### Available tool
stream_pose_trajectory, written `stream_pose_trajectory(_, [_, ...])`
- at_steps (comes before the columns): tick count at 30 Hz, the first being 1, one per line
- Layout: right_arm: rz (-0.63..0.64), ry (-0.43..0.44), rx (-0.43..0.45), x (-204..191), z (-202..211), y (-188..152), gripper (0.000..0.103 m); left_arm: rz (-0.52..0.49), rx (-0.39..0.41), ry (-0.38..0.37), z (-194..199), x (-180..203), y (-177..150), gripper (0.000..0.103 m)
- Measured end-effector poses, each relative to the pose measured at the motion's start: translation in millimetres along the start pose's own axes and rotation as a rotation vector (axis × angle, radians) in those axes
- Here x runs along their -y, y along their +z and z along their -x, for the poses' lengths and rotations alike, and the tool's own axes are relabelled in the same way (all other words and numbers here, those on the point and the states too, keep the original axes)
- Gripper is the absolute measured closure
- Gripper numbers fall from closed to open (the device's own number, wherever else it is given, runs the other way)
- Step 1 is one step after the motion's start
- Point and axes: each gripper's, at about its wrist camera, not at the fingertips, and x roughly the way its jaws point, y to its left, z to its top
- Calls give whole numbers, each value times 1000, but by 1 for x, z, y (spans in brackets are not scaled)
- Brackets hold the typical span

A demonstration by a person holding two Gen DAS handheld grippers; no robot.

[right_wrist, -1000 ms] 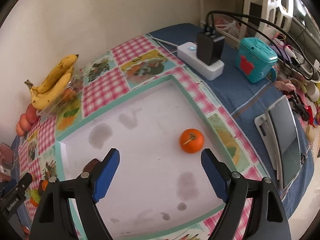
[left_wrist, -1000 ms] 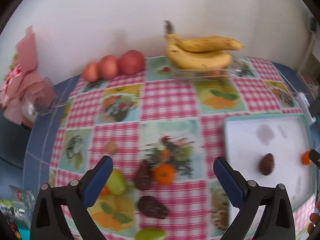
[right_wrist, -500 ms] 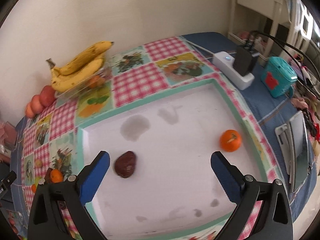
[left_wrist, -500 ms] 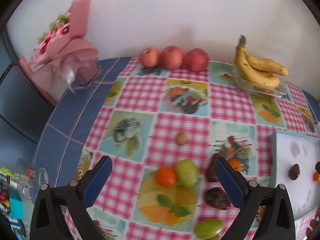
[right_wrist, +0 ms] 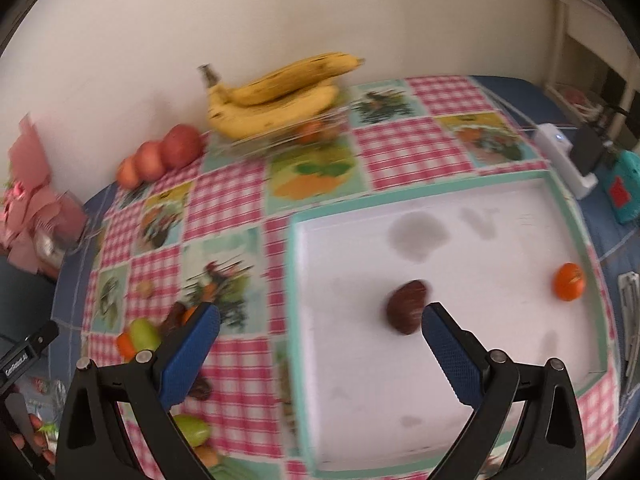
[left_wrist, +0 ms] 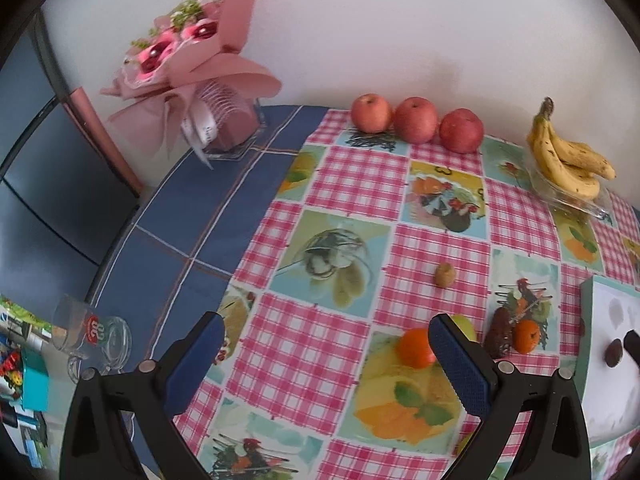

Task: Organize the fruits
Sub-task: 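Move both tools back toward the remaining fruits on the tablecloth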

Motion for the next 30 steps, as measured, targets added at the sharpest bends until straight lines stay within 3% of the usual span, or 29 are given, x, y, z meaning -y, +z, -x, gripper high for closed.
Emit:
stream_pose_trajectory(13, [123,85,-70,-80,-14,-21,2,37,-39,-28,-10,-17,0,0])
stream_pose_trajectory(25, [181,63,-155,-103,-42,-37,2,-14,-134,-103,-46,12,-5,0])
stream_pose_trajectory(30, [185,64,-200,-106,-56,-45,2,-32,-170,-98,-63,23,-9,0])
